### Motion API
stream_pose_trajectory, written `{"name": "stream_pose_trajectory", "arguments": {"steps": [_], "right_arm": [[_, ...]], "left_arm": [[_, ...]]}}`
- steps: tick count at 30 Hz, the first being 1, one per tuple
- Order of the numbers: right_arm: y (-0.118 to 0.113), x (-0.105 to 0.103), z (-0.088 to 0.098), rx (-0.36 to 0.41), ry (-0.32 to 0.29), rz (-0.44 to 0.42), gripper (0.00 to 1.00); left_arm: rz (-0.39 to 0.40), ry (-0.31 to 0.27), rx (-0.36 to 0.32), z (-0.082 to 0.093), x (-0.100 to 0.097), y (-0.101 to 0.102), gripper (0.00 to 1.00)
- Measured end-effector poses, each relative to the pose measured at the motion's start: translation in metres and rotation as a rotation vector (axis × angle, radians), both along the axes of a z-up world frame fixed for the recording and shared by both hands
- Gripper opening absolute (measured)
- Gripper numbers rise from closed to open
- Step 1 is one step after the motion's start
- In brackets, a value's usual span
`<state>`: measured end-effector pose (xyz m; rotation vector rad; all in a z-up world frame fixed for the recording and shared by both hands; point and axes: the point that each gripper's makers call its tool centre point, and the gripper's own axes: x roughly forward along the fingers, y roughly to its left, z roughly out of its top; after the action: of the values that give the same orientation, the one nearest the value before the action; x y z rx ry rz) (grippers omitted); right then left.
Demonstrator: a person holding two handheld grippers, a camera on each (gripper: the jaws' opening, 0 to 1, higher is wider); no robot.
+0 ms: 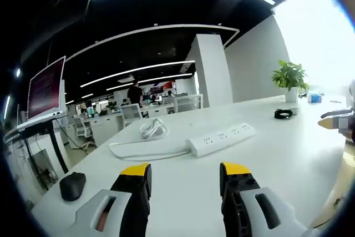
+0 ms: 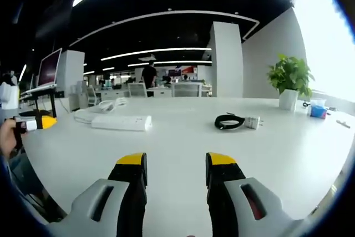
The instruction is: Straighten the power strip on the desk, plug the charger into it
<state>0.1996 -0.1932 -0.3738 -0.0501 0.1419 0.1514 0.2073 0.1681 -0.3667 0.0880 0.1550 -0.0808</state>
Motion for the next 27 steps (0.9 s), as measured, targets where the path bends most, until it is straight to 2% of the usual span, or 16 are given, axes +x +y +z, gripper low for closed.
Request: {"name": "stream_pose_trajectory", "arguments": {"steps": [27], "right_arm": [[-0.0022,0.0016,-0.0015,0.001,0.006,-0.001,0.42]], "left_arm": [[0.002,0.01,0.001,-0.0028,0.0022,0.0004,0.51]]}}
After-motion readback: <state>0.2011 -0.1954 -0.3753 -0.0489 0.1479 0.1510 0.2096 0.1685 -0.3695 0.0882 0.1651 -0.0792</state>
